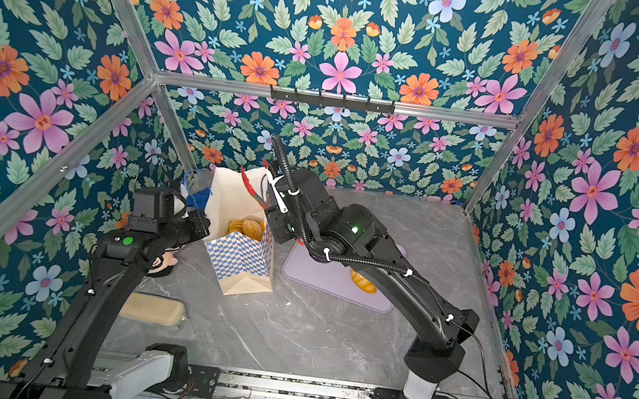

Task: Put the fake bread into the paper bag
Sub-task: 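Withdraw the open right tongs from the bag back over the tray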

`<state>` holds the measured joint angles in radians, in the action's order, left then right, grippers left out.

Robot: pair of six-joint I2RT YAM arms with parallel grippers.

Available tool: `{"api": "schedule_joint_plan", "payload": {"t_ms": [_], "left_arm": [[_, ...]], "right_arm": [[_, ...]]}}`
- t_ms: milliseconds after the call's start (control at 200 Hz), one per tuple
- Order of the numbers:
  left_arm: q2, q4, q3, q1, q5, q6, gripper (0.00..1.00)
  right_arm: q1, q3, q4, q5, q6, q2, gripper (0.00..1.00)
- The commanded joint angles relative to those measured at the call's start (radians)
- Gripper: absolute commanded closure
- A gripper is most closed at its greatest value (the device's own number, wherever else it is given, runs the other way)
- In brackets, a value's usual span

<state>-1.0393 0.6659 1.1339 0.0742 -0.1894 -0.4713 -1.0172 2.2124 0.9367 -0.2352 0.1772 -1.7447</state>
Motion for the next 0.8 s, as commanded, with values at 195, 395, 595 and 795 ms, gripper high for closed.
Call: {"api": "schedule_joint_plan", "payload": {"t_ms": [195, 395, 595, 795], "left_arm": [[-0.003, -0.018, 0.003, -0.001, -0.008, 0.000, 0.98], [-0.001, -0.018, 0.001, 0.001, -0.010, 0.000, 0.98], [-0.007, -0.024, -0.002, 0.000, -0.013, 0.002, 0.98], [-0.014, -0.033, -0.002, 0.001, -0.019, 0.003, 0.98]], "right_arm": [[0.044, -0.121, -0.074, -0.083, 0.043, 0.117, 0.48], [0.156, -0.288, -0.072, -0.036, 0.143, 0.226, 0.48], [0.298, -0.490, -0.061, 0.044, 0.253, 0.337, 0.48], [0.490, -0.732, -0.095, 0.206, 0.355, 0.439, 0.48]]}}
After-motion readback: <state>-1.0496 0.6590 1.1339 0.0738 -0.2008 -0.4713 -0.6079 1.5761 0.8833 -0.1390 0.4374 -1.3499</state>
